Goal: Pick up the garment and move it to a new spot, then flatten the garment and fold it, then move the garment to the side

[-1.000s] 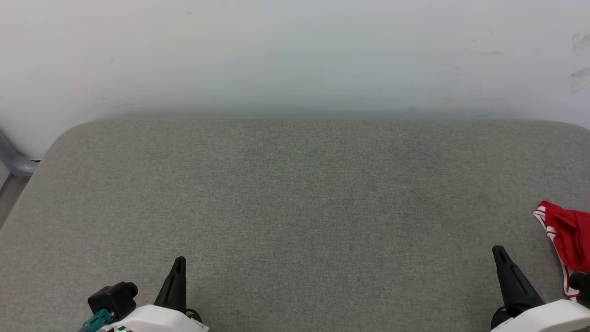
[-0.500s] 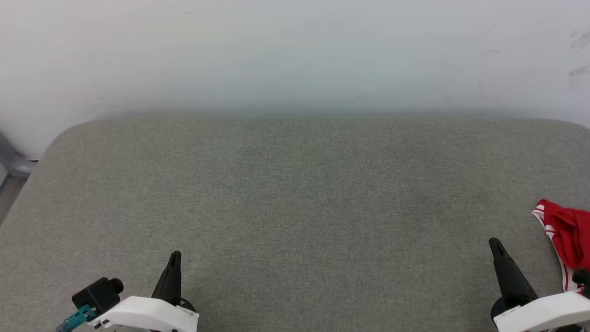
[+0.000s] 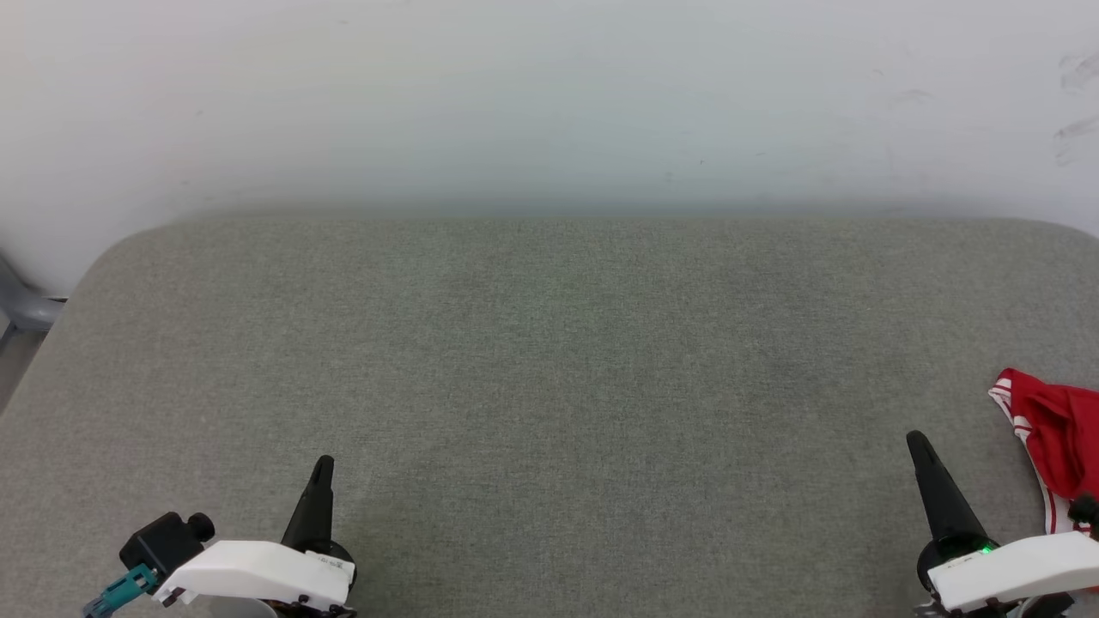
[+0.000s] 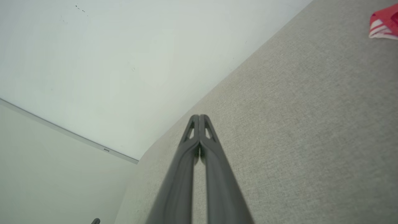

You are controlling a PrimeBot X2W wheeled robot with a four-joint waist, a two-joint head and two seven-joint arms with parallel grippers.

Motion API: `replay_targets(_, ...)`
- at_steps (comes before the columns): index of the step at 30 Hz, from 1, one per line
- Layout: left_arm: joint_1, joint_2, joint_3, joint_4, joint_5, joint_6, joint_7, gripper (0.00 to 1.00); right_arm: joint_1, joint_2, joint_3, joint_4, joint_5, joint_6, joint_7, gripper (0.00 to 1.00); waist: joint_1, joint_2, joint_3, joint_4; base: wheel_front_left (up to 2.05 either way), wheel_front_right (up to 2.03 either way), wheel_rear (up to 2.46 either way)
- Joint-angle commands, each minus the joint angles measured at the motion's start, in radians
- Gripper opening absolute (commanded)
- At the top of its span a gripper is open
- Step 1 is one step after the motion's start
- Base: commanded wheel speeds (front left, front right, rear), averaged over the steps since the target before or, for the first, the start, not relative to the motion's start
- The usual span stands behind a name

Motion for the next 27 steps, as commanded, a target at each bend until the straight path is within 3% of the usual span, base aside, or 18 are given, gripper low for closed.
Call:
replay_targets(1, -0.027, 0.001, 0.011, -0.007, -0.025, -0.008, 0.005, 0.00, -0.030, 0.000, 0.000, -0.001, 0.029, 0.000, -0.001, 0.00, 0.0000, 0.0000, 0.000, 0.000, 0.00, 0.00, 0.00)
replay_targets(27, -0.059, -0.020, 0.063, 0.005, -0.283, -0.035, 0.078, 0.00, -0.091, 0.000, 0.003, 0.087, 0.308, 0.000, -0.001, 0.00, 0.0000, 0.0000, 0.005, -0.009, 0.00, 0.00, 0.00)
